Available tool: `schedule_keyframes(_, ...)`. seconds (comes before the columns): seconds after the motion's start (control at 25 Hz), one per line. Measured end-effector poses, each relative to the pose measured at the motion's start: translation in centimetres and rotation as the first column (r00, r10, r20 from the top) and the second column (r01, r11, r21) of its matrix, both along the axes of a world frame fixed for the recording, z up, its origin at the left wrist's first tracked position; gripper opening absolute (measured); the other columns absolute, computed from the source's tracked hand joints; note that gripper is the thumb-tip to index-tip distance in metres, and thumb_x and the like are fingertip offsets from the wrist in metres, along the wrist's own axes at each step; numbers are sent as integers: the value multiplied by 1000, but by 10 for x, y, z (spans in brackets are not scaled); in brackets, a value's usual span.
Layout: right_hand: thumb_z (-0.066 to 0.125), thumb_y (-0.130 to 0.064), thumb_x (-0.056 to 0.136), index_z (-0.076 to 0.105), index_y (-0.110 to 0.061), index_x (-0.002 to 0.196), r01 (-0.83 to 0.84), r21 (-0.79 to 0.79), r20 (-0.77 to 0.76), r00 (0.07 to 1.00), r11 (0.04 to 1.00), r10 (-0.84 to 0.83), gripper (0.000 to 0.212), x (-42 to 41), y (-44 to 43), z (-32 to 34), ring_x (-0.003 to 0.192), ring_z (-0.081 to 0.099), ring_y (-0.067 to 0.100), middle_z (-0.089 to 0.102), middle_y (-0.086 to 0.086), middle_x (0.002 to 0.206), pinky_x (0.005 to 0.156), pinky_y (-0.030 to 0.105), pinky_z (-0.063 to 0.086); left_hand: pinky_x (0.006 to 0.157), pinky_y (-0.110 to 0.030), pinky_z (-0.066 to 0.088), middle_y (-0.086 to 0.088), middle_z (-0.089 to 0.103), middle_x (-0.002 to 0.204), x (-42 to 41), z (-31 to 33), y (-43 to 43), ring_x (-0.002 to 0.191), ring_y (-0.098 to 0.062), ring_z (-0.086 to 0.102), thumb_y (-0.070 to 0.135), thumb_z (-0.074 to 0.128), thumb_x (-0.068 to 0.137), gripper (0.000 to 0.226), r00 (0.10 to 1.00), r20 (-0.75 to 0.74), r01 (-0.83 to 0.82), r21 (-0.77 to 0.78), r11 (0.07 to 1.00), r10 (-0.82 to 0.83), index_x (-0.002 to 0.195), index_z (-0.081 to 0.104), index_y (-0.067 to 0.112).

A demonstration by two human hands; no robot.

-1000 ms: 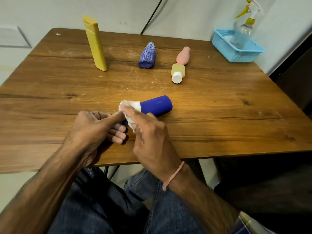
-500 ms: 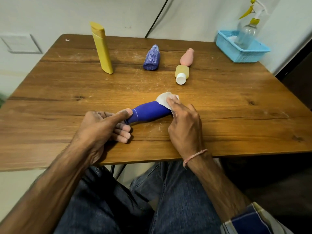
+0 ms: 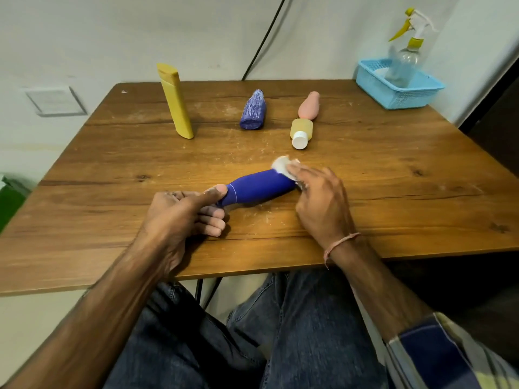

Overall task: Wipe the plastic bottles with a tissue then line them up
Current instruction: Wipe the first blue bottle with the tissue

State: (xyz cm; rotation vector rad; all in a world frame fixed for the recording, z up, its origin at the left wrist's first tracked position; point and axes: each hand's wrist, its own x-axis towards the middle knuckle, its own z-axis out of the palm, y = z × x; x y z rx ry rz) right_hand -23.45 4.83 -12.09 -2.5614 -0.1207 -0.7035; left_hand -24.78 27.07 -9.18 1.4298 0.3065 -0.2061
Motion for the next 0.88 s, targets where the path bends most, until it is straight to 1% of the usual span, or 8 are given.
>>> schedule_keyframes(0.08,50,8,92,64,-14,132,97,198,-55,995,975,-88,47,7,-19,5,117,59,13,66,0,131,103,26,47,49,-24,57,-20,72,73,7,12,1,53,-21,67,27,81,77,38,994,106,17,130,991,-31,96,70,-3)
schedule_keyframes(0.2,55,1,96,67,-19,126,157,441,-70,988,884,-140,38,11,-27,9,108,60,2,69,-5,121,89,4,42,56,-30,59,-12,74,70,39,49,-5,59,-20,73,32,81,80,28,928,334,-14,470,883,-164,86,73,5)
schedule_keyframes(0.24,56,0,96,67,-19,125,163,483,-70,987,860,-147,37,11,-26,10,104,61,1,70,-5,119,86,3,43,57,-31,59,-9,74,68,54,65,-10,59,-19,74,35,81,80,28,902,363,-20,575,818,-233,83,73,8)
schedule_keyframes(0.36,57,-5,97,66,-22,127,118,570,-59,993,813,-102,36,15,-23,10,94,67,3,71,-6,116,84,21,57,55,-28,60,-8,76,71,108,108,-31,59,-16,74,35,82,79,30,856,298,44,773,633,-422,83,73,7)
schedule_keyframes(0.48,57,-3,98,60,-21,134,51,655,-78,997,754,0,41,21,-21,11,86,71,2,68,-8,119,73,17,58,50,-21,56,-10,76,81,153,131,-60,59,-15,73,31,82,81,32,817,201,141,840,524,-541,93,72,3)
schedule_keyframes(0.6,57,1,96,61,-16,133,43,780,-114,991,625,74,41,29,-22,11,84,74,6,70,-3,120,76,21,59,46,-20,54,-12,75,82,182,138,-89,59,-16,72,28,83,80,34,799,162,162,870,466,-580,95,72,0)
schedule_keyframes(0.72,58,5,95,69,-17,117,37,853,-101,990,521,95,32,31,-24,11,83,76,15,75,6,108,82,34,61,44,-19,54,-10,75,82,198,137,-112,62,-17,74,30,82,81,34,781,170,134,894,427,-601,95,72,1)
schedule_keyframes(0.88,66,0,92,68,-19,103,-6,914,-50,991,406,127,22,30,-26,11,83,76,27,77,10,90,81,37,61,48,-22,57,-8,74,84,208,135,-122,68,-20,75,37,79,84,38,780,148,132,911,391,-608,98,70,3)
